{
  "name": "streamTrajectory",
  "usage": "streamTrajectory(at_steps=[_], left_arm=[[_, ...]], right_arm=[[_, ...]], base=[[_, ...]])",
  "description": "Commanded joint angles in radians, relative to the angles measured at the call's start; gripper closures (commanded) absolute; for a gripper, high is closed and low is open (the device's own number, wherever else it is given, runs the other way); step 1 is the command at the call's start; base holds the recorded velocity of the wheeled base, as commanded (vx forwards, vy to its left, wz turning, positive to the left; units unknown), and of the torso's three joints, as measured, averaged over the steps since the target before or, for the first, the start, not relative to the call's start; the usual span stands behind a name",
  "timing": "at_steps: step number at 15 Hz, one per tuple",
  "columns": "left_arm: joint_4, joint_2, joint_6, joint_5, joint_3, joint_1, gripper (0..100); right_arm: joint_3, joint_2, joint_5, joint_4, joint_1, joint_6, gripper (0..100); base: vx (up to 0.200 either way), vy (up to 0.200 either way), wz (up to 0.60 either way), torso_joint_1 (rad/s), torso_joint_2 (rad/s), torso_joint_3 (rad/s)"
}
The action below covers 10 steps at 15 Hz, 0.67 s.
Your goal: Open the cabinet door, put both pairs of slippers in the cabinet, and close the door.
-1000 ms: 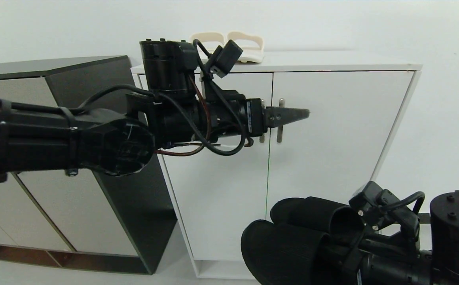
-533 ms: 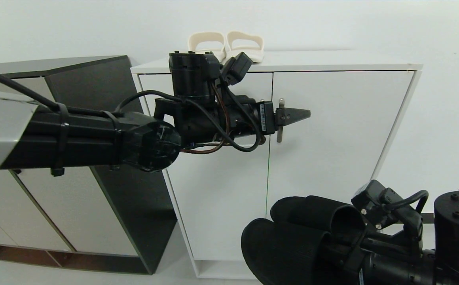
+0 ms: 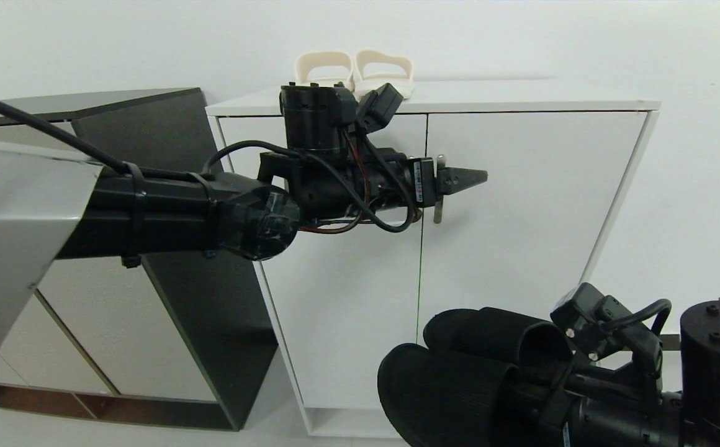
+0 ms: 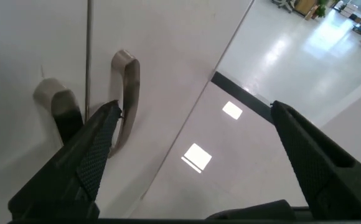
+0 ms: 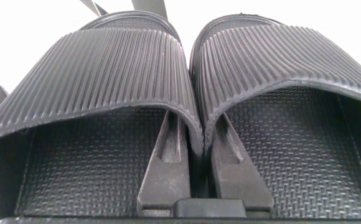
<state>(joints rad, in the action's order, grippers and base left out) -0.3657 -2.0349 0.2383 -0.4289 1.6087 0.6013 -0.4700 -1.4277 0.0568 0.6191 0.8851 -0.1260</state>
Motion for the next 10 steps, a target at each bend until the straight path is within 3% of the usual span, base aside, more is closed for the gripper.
streamTrajectory(at_steps=[1,8,9,10], left_arm=[[0.016,-0.025,-0.001,0.006,0.023,0.0,0],[0.039,-0.053,-0.005,0.006,0.063,0.043,0],[0.039,-0.053,-0.005,0.006,0.063,0.043,100],[0.039,-0.05,-0.005,0.006,0.059,0.041,100]], right_arm=[[-0.001,-0.002,0.0,0.001,0.0,0.0,100],[0.001,0.0,0.0,0.001,0.0,0.0,100],[0.001,0.001,0.0,-0.001,0.0,0.0,100],[0.002,0.006,-0.008,-0.006,0.003,0.002,100]], base=[[0.0,0.0,0.0,0.0,0.0,0.0],[0.0,0.0,0.0,0.0,0.0,0.0],[0.0,0.0,0.0,0.0,0.0,0.0],[0.0,0.0,0.0,0.0,0.0,0.0]])
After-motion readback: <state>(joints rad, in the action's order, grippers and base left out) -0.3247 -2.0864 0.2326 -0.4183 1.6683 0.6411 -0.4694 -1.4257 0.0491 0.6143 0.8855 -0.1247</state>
